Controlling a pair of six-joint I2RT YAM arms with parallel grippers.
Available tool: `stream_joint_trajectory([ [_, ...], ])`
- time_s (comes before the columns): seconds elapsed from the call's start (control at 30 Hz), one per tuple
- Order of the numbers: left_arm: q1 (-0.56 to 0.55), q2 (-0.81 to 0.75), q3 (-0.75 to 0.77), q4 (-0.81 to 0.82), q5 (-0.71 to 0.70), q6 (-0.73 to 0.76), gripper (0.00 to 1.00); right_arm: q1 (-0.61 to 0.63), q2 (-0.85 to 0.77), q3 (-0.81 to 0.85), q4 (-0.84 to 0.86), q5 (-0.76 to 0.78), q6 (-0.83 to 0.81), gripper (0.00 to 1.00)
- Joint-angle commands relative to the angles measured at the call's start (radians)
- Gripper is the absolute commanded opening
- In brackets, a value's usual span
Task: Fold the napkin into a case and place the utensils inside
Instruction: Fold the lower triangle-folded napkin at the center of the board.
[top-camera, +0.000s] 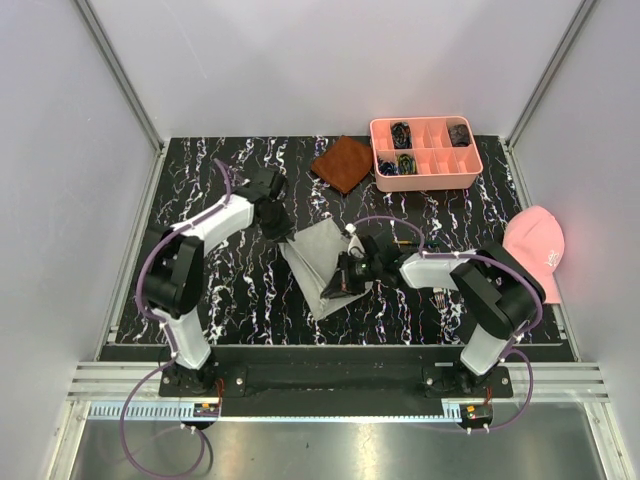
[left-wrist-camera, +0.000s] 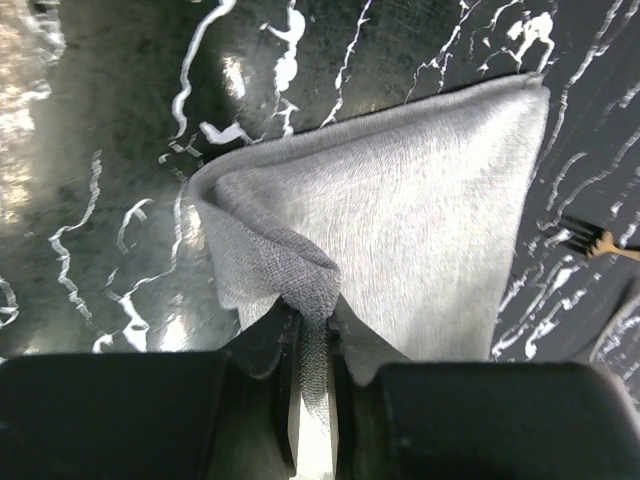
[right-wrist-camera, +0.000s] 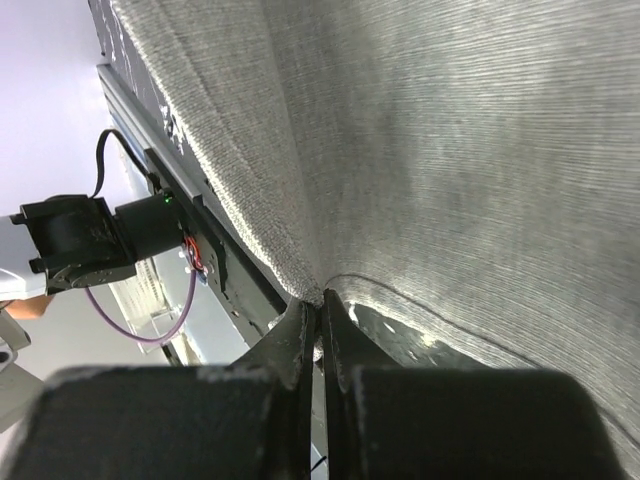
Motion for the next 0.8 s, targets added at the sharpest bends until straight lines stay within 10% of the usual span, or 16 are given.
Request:
stream_joint_trajectory([
  [0.0, -0.008, 0.056, 0.113, 0.030, -0.119, -0.025, 0.14, -0.038, -0.041, -0.051, -0.045, -0.056, -0.039, 0.00],
  [0.77, -0.102, 0.199, 0.303, 0.015, -0.169, -0.061, 0.18, -0.083, 0.003, -0.031, -0.209, 0.033, -0.171, 0.00],
])
